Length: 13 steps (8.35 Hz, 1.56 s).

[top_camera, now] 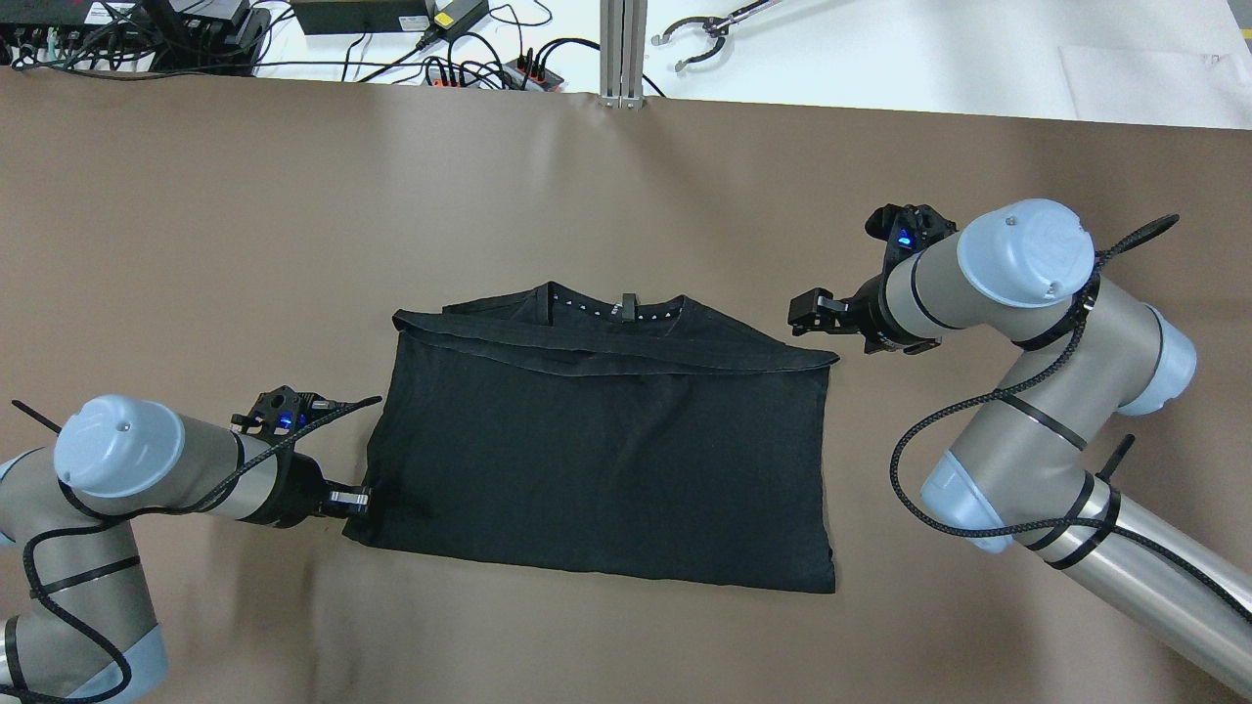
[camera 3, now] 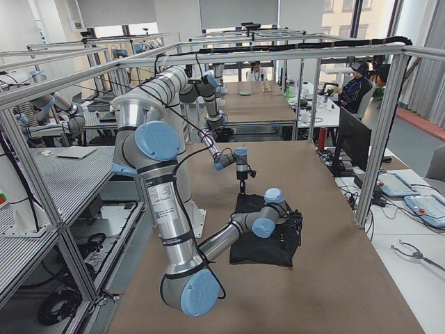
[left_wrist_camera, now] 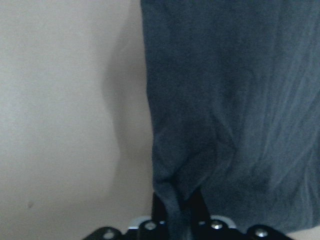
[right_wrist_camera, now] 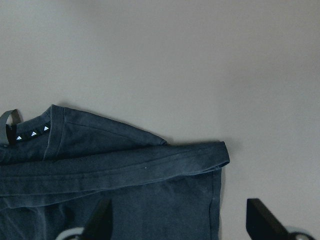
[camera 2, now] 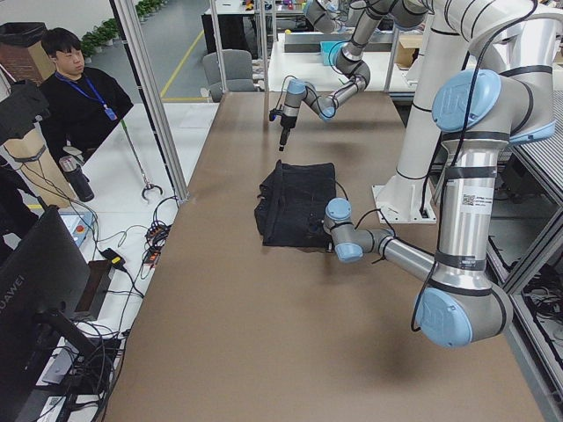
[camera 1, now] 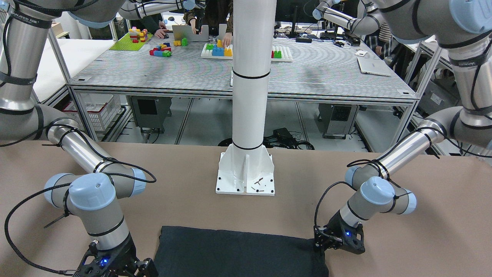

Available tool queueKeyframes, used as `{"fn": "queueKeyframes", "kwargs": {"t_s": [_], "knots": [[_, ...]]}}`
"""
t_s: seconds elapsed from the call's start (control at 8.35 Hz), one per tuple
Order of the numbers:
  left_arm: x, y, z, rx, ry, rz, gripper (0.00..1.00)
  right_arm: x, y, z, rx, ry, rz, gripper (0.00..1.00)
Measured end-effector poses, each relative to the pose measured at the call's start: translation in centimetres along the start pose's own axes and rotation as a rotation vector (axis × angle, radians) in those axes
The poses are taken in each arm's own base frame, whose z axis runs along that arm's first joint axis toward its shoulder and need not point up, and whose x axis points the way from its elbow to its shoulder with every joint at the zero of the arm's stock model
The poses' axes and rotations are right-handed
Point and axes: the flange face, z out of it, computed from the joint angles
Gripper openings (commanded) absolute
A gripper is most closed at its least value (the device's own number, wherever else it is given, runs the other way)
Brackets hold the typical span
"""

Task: Fold clothes
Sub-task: 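Move the left gripper to the folded shirt's corner nearest the robot, then grasp that corner with the left gripper and drag it away from the robot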

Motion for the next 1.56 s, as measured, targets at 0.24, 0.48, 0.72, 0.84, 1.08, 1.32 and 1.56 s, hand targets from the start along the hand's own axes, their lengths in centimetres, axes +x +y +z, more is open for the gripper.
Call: {"fn": "queueKeyframes", "kwargs": {"t_s": [0.24, 0.48, 0.72, 0.84, 1.08, 1.32, 1.56], "knots": [[0.1, 0.0, -0.5, 0.006, 0.009, 0.005, 0.00, 0.0, 0.0, 0.0, 0.003, 0.001, 0.000, 0.94], [-0.5, -0.6, -1.6, 0.024, 0.011, 0.006, 0.00, -0.1, 0.0, 0.0, 0.004, 0.000, -0.002, 0.94], [-1.2, -4.2, -3.2, 0.082, -0.005, -0.002, 0.00, -0.1, 0.0, 0.1, 0.003, 0.001, -0.002, 0.94], [-0.9, -7.5, -3.6, 0.119, -0.021, -0.004, 0.00, -0.1, 0.0, 0.2, 0.002, 0.001, -0.002, 0.94], [0.9, -16.6, -3.0, 0.187, -0.069, -0.009, 0.00, -0.1, 0.1, 0.3, 0.000, 0.002, -0.002, 0.94], [3.5, -26.2, -1.3, 0.227, -0.128, -0.019, 0.00, -0.2, 0.1, 0.4, -0.001, 0.003, -0.003, 0.94], [8.5, -34.7, 0.6, 0.260, -0.196, -0.037, 0.00, -0.3, 0.1, 0.5, -0.002, 0.002, -0.004, 0.94]]}}
